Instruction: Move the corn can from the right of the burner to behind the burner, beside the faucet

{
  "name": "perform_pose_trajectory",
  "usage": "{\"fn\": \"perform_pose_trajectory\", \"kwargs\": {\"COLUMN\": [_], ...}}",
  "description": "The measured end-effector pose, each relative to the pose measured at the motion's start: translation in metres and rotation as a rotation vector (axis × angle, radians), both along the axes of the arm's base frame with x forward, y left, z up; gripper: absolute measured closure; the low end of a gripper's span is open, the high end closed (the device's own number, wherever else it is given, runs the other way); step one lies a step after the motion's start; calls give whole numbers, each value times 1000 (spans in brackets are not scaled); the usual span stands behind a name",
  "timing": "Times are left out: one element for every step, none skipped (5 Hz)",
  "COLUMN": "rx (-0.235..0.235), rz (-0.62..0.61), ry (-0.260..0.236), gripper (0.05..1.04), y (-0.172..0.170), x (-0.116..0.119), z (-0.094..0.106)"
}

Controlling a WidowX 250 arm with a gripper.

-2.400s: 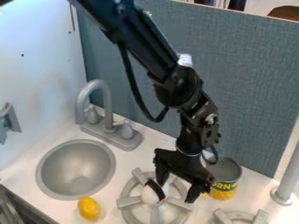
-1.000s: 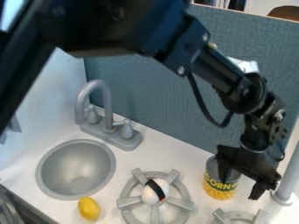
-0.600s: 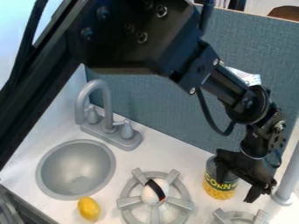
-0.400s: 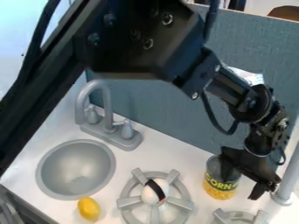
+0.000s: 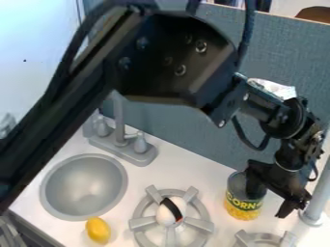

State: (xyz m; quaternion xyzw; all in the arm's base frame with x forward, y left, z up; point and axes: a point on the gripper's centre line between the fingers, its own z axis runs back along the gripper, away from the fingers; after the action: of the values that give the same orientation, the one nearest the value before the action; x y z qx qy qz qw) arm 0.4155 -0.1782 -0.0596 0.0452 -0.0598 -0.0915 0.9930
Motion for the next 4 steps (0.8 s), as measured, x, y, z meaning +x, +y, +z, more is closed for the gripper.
{"fn": "perform_pose_trajectory", "kwargs": {"rx": [44,101,166,229], "rz": [4,25,47,65], "ry": [16,36,65,87], "gripper": [83,83,83,83], "y": [6,19,37,60], "x": [7,11,11,10], "z": [-3,-6,-7,-9]}}
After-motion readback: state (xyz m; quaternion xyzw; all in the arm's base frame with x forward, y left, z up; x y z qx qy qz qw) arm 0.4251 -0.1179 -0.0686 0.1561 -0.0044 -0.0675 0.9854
